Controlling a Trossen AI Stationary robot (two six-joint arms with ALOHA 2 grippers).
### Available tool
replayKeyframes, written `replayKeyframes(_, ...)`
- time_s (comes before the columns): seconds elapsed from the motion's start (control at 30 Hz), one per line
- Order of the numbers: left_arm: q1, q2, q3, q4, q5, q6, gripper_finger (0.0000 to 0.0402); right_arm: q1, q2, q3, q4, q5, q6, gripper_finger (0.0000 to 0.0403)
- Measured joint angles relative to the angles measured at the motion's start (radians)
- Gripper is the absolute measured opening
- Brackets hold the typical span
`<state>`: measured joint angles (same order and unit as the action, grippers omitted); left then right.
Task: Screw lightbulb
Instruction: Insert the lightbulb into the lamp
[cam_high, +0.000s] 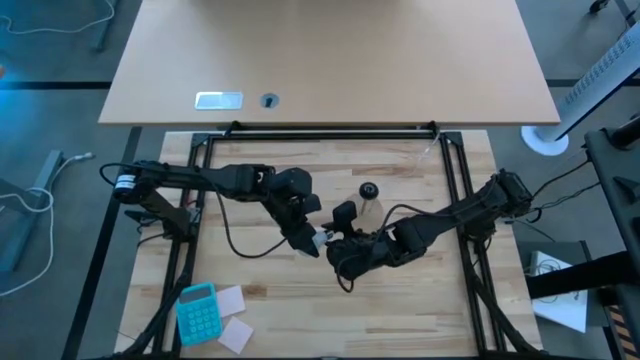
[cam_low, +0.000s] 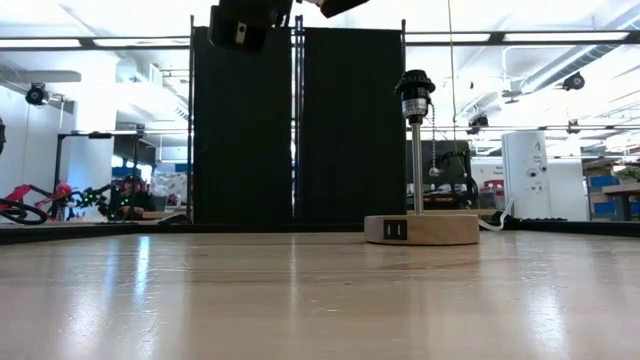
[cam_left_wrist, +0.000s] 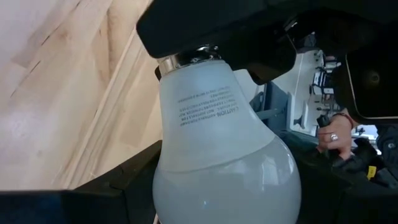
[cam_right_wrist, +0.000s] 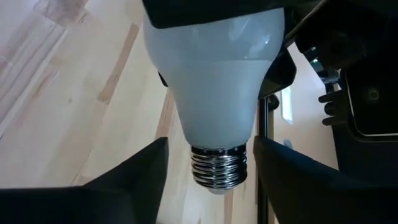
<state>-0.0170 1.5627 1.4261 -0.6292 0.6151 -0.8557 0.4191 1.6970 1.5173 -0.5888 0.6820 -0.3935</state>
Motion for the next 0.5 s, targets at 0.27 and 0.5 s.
replayKeyframes(0.27,-0.001,0.000,0.000,0.001,0.000,0.009,0.0263,0.000,0.000,0.000,-0.001,0.000,0.000,0.0182)
replayKeyframes(0.5,-0.001,0.000,0.000,0.000,0.000,0.009,0.0263,0.000,0.000,0.000,0.000,0.002,-0.008,0.0134)
